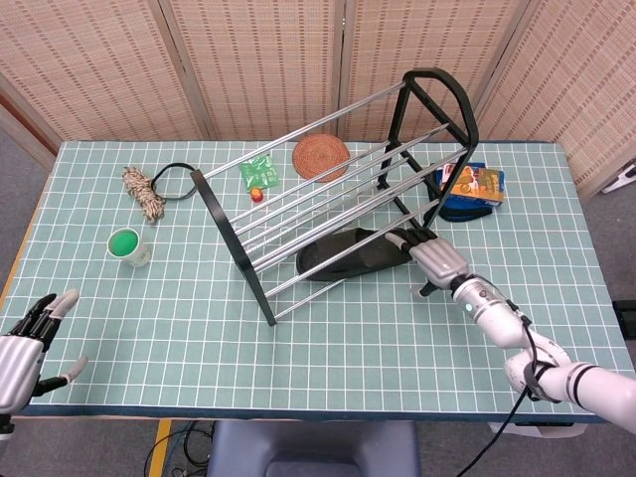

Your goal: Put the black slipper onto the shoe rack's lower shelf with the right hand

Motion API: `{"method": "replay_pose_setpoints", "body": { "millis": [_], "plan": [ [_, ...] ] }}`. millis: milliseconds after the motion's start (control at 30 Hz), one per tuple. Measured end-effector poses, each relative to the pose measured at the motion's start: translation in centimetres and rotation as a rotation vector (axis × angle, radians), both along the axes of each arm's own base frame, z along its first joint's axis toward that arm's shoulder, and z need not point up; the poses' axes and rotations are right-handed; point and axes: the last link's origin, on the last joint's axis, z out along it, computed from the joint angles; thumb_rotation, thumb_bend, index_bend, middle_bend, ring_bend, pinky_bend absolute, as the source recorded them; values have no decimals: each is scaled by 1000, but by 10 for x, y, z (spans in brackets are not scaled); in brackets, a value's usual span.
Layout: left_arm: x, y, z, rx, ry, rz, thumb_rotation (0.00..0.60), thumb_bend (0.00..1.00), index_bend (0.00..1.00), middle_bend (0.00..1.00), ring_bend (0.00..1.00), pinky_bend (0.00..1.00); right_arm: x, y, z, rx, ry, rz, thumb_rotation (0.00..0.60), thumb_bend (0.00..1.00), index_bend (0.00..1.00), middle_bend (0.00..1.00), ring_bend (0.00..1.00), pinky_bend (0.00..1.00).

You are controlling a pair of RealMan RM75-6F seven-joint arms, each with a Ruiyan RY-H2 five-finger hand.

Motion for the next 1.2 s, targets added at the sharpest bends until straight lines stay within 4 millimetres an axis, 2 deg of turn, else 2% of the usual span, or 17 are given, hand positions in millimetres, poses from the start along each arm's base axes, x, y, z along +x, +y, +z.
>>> {"method": "replay_pose_setpoints", "body": {
  "millis": [167, 500, 800, 1200],
  "plan": [
    [0, 1, -2, -1, 7, 4, 600, 262, 58, 120, 93, 293, -12, 21, 15, -24, 0, -32, 600, 169, 0, 0, 0, 44],
    [0, 6, -6, -6, 21, 22, 600, 262, 58, 120, 93, 292, -55, 64, 37, -83, 7, -140, 600, 175, 0, 0, 0, 44],
    [-1, 9, -8, -14, 23, 29, 600, 262, 58, 120, 93, 293, -65, 49, 40, -92, 2, -185, 600, 178, 0, 0, 0, 44],
    [0, 7, -5, -16, 8, 18, 600, 262, 58, 120, 93, 293, -63, 18, 25, -58, -10, -222, 600, 178, 0, 0, 0, 44]
  ]
}}
